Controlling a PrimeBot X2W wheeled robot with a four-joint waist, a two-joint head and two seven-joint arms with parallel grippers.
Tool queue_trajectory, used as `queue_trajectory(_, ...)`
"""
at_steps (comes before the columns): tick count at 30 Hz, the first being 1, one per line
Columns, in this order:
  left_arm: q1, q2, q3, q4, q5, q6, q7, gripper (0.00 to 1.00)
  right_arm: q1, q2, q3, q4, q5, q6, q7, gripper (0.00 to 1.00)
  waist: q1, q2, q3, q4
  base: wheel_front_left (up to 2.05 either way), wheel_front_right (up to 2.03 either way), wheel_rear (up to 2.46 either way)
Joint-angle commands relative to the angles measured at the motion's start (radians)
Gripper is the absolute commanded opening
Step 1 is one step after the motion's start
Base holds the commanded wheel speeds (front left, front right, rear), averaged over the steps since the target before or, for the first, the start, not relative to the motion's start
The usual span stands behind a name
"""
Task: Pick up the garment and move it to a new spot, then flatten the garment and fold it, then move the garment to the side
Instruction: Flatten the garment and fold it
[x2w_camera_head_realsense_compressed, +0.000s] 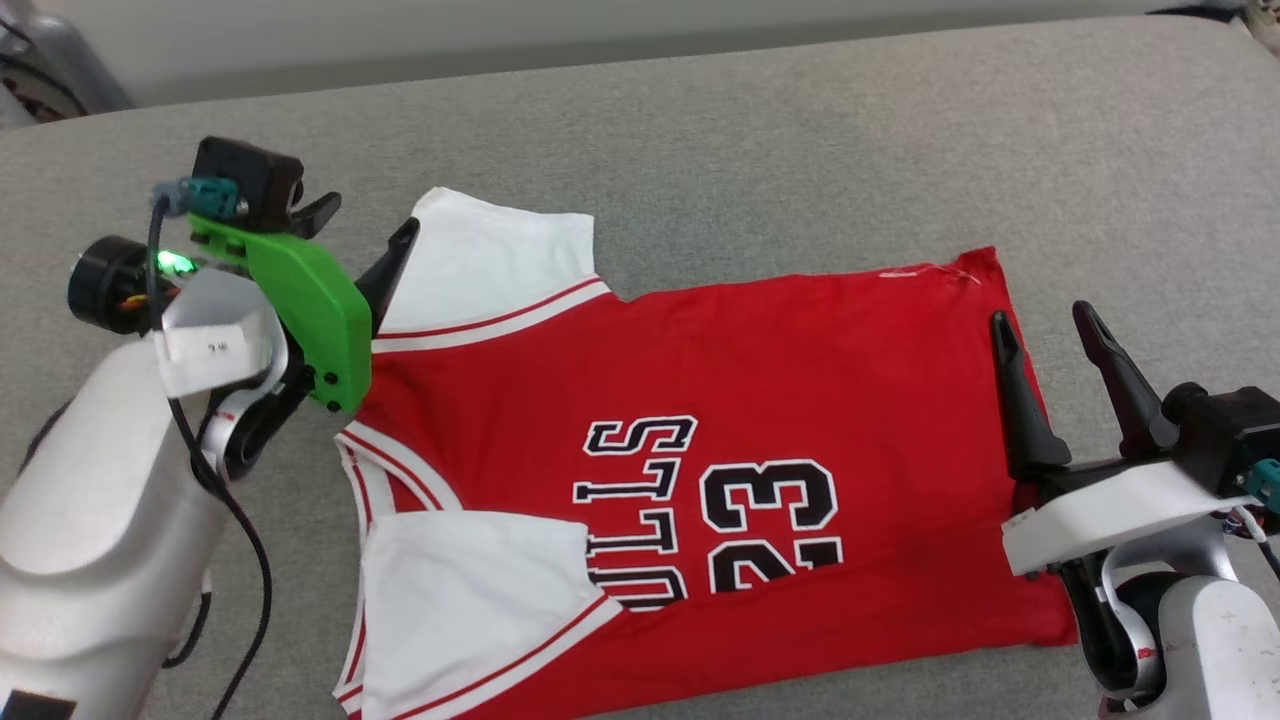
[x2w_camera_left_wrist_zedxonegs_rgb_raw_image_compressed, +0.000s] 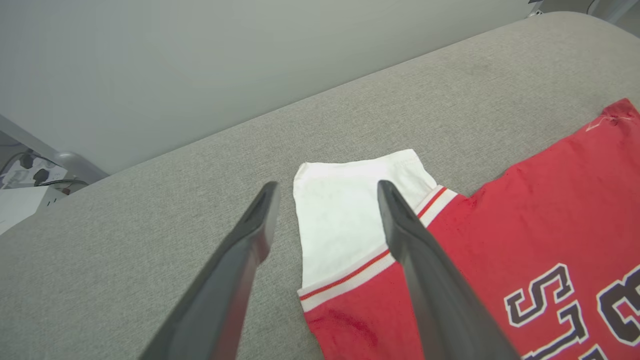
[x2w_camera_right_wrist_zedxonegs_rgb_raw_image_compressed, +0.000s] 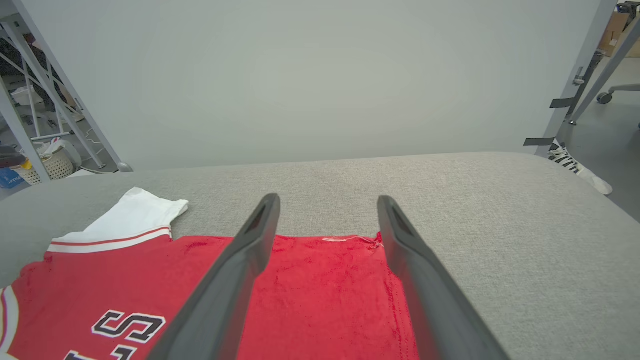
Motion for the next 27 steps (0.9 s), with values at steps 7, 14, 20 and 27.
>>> queue_trajectory(7,-0.215,0.092,-0.113,0.127,-0.111,-0.01,0.258,1.0,-0.051,0.011,0.038,0.038,0.014,-0.001,-0.053,1.0,0.0,0.0115,0.142,-0.153,0.0,0.0,0.0)
queue_trajectory(14,-0.313,0.135,-0.162,0.246,-0.13,-0.01,0.302,1.0,-0.073,0.011,0.068,0.075,0.046,-0.001,-0.088,1.0,0.0,0.0115,0.178,-0.187,0.0,0.0,0.0)
queue_trajectory(20,-0.37,0.169,-0.207,0.346,-0.077,-0.01,0.27,1.0,-0.083,0.011,0.085,0.101,0.056,-0.001,-0.104,1.0,0.0,0.0115,0.203,-0.206,0.0,0.0,0.0)
queue_trajectory(27,-0.387,0.172,-0.252,0.417,-0.097,-0.01,0.251,1.0,-0.09,0.012,0.084,0.11,0.06,-0.001,-0.116,1.0,0.0,0.0115,0.22,-0.214,0.0,0.0,0.0)
